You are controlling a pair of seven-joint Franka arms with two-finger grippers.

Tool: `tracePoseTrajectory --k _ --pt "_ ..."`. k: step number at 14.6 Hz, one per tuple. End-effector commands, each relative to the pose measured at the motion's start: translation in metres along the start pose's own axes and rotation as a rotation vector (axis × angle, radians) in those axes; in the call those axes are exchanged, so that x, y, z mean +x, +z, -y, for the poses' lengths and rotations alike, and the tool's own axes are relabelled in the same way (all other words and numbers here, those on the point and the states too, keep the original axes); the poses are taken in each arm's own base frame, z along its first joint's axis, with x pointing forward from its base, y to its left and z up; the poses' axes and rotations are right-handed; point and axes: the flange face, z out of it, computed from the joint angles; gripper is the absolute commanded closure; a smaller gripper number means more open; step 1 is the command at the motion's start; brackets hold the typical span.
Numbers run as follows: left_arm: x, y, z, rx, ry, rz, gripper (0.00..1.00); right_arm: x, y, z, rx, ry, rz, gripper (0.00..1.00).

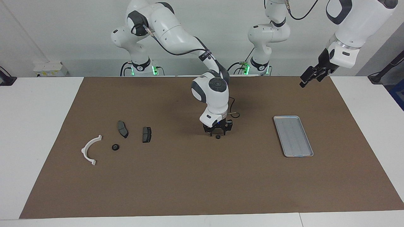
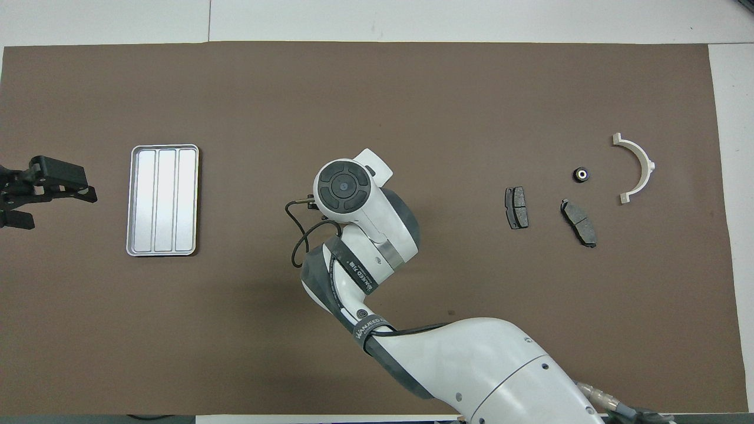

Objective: Place bearing gear from tray to pile

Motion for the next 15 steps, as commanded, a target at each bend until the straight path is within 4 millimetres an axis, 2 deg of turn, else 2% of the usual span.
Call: tracePoseTrajectory --k 1,4,8,12,13,15 --pt "-0.0059 -0.0027 -0.0009 -0.003 0.019 0.01 0.0 0.01 0.0026 0.0017 0.008 0.003 -0.022 0.5" --pt "-0.0057 -0.0032 -0.0002 -0.005 0.014 0.005 0.0 0.0091 0.0049 0.0023 0.005 0.002 -0.02 0.66" --pt "-0.0056 -0.0031 0.0006 -0.005 0.009 0.007 0.0 0.0099 0.0047 0.0015 0.006 -0.011 -0.022 0.67" --pt "-0.0056 -0.0031 0.0006 -0.005 0.008 0.007 0.0 0.0105 0.0049 0.0005 0.005 -0.026 -0.021 0.95" --pt "-0.0056 -0.0031 0.0006 -0.005 0.008 0.007 0.0 0.0105 0.0049 0.0005 0.005 -0.028 -0.021 1.0" --pt "-0.0056 -0.0031 0.0006 -0.005 0.008 0.007 0.0 0.0129 0.0051 -0.003 0.001 -0.03 -0.019 1.0"
